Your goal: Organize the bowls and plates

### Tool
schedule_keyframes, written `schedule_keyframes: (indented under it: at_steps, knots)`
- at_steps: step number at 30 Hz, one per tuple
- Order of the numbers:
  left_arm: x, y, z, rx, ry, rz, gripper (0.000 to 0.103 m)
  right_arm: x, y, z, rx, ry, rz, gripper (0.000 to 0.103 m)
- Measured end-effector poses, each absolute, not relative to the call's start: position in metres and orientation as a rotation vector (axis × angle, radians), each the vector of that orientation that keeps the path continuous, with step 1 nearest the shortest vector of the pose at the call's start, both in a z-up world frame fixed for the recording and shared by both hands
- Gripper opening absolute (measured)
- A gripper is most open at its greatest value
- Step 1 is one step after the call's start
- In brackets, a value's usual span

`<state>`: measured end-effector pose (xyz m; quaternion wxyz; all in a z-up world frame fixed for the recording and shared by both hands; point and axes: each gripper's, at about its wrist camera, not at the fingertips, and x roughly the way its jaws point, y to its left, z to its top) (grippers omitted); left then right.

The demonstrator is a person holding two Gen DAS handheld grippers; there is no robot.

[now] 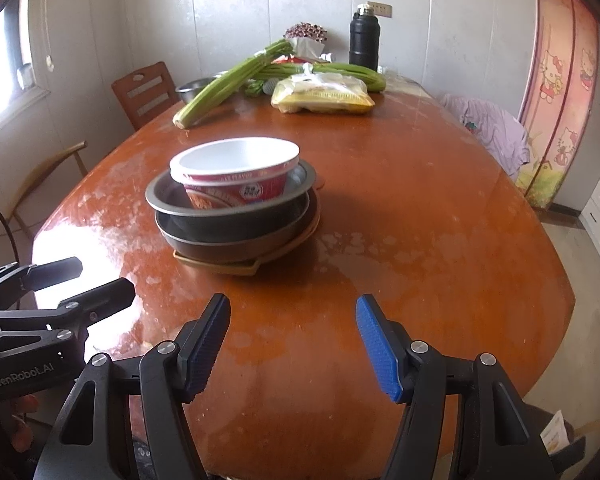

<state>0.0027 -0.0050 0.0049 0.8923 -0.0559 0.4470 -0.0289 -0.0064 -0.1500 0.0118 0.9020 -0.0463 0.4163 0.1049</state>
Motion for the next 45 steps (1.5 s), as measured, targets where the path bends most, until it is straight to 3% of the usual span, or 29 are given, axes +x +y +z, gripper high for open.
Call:
schedule_keyframes:
  at_steps: [45]
  knots:
    - [0.008,-0.003,0.002,-0.108,0.934,-0.030,0.075,0.005,-0.155,0.005,-0.124,0.875,0.156,0.067]
